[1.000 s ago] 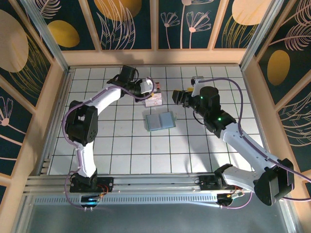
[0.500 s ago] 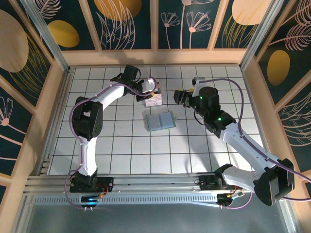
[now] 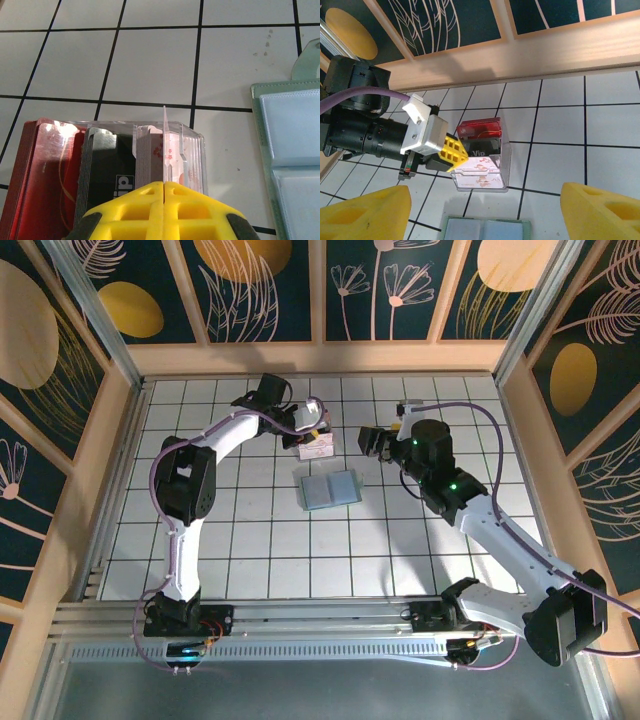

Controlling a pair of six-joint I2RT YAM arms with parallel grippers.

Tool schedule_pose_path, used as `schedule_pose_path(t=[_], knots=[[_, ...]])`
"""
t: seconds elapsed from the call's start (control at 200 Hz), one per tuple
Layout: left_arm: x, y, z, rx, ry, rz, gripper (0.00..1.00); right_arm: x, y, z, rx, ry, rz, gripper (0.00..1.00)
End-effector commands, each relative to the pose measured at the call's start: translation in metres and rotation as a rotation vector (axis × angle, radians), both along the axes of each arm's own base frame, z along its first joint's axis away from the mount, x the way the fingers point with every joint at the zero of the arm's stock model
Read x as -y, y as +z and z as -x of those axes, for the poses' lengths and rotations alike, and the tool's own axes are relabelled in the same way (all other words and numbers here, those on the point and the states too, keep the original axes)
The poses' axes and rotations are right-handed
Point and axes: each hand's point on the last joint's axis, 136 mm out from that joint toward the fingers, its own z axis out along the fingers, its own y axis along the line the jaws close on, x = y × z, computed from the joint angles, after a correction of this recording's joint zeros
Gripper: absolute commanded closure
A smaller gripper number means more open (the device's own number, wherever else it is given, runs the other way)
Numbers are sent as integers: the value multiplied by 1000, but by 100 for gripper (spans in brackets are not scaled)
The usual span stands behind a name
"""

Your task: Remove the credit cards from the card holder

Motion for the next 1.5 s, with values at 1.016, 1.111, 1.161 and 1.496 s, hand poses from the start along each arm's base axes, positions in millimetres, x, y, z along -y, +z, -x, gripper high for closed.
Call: schedule_pose_path(t=[1.016, 1.111, 1.161, 1.496], knots=[[0, 25, -4, -37, 25, 22, 84, -13, 23, -1, 48, 25, -19, 21], [1, 45, -1, -21, 35, 54, 84, -14, 19, -2, 38, 17, -2, 21], [0, 57, 0, -6, 49, 72, 84, -17, 17, -2, 30, 16, 9, 21], [-36, 125, -5, 118, 451, 243, 37, -34, -39, -6, -171, -48, 179, 35]])
